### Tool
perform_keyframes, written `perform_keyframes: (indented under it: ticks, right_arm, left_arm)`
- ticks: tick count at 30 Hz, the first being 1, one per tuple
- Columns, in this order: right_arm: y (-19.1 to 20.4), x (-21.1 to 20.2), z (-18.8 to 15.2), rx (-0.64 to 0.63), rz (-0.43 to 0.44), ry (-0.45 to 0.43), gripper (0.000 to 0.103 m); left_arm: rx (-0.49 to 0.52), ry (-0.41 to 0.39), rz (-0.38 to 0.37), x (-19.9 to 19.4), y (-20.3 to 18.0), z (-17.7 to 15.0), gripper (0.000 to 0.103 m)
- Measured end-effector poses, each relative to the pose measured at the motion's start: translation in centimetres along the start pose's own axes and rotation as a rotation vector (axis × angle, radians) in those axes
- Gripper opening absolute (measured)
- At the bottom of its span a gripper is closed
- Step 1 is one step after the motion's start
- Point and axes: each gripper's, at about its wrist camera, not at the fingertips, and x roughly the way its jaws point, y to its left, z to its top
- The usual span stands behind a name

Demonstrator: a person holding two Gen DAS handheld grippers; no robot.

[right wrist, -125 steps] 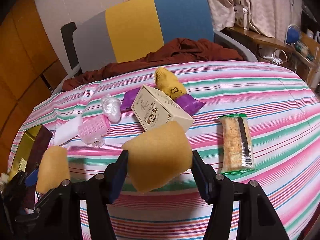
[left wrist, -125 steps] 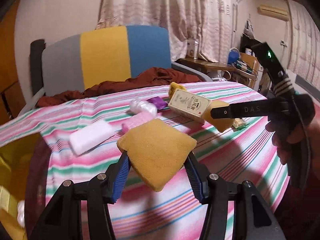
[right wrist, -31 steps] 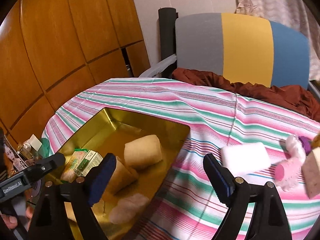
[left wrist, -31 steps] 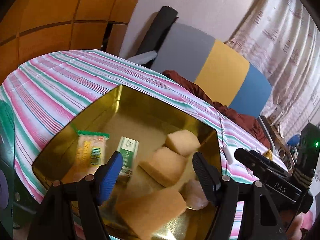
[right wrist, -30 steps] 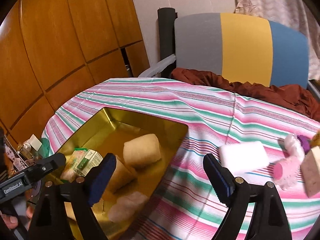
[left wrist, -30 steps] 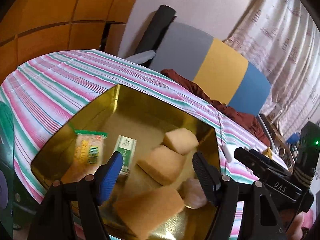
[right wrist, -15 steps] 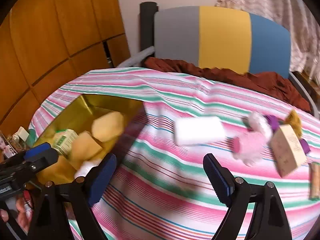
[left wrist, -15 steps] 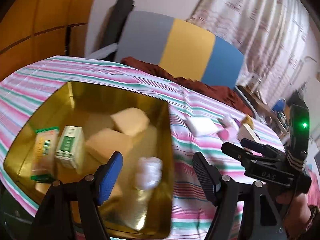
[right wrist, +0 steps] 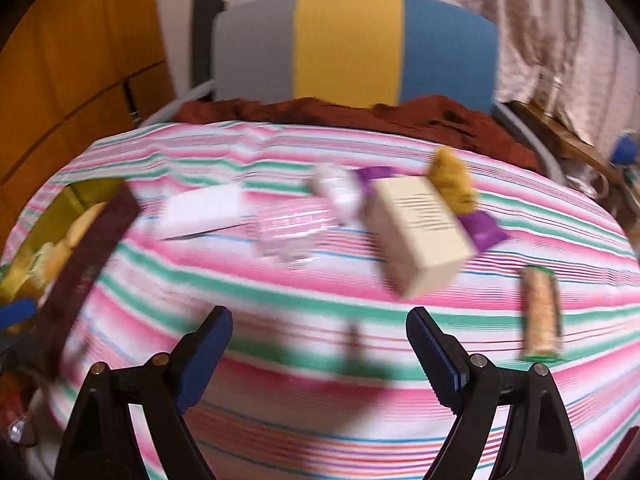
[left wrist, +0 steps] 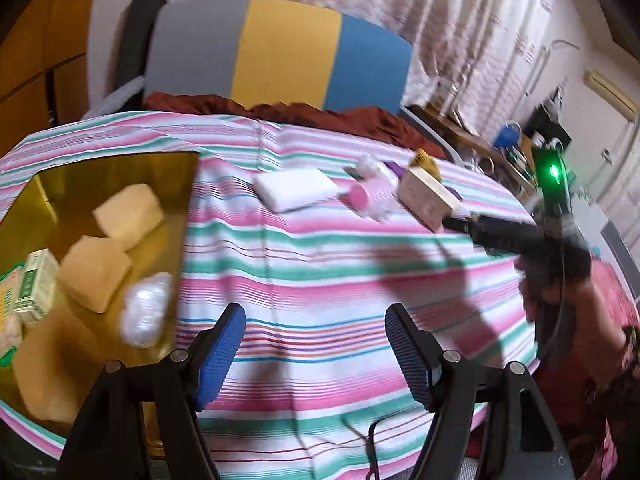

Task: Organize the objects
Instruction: 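Move the right tool to the beige printed box and grasp it, then grasp the pink plastic hair roller with the left tool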

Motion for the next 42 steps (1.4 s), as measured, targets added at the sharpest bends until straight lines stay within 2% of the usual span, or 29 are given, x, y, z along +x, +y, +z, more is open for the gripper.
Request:
perform_keyframes:
  ticks: [5, 9, 12, 15, 16, 19, 27, 32, 36, 42]
  right_arm:
    - [-4.5, 0.7, 1.5, 0.052, -0.057, -0.044, 0.089]
    - [-5.8, 2.6, 3.8, 0.027, -0.076, -0.051, 0.089]
    - [-6.2, 4.7, 5.0, 0.021, -0.068, -0.02, 0.086]
    - [-6.5, 6.7, 5.4, 0.005, -0.073, 0.024, 0.071]
    - [-6.6, 7.2, 5.4, 0.004, -0.062, 0.039, 0.063]
    - [-6.6, 8.0, 5.0, 0.001, -0.036, 0.066, 0.051]
    - [-7.2, 5.7, 2.4, 0.061, -0.037, 0.141, 0.05]
    - [-7.4, 3.7, 0.3, 0.103, -0.055, 0.169, 0.05]
    - [-7.7, 3.3, -0.2, 0.129, -0.057, 0.169, 0.05]
    - [-8.2, 3.7, -0.3, 0.129, -0.026, 0.197, 0.051]
  left_arm:
    - [0.036, 0.03, -0.025, 0.9, -1.6, -0.4, 0.074]
    - [0.057, 0.045, -0.033, 1.5, -2.5, -0.6, 0.074]
    - [0.064, 0.048, -0.026, 1.8, -2.7, -0.5, 0.074]
    - [0.054, 0.052, -0.023, 2.2, -2.6, 0.0, 0.074]
    - [0.05, 0.052, -0.025, 2.4, -2.7, 0.2, 0.074]
    - [0.051, 0.051, -0.02, 3.2, -3.0, 1.1, 0.074]
    - [0.038, 0.024, -0.001, 6.0, -5.0, 3.9, 0.074]
    - [0.046, 0.016, 0.011, 9.1, -6.8, 5.8, 0.074]
    - [0.121, 0.005, 0.031, 11.5, -8.4, 7.5, 0.077]
    - [0.323, 0.001, 0.079, 14.9, -10.6, 9.9, 0.079]
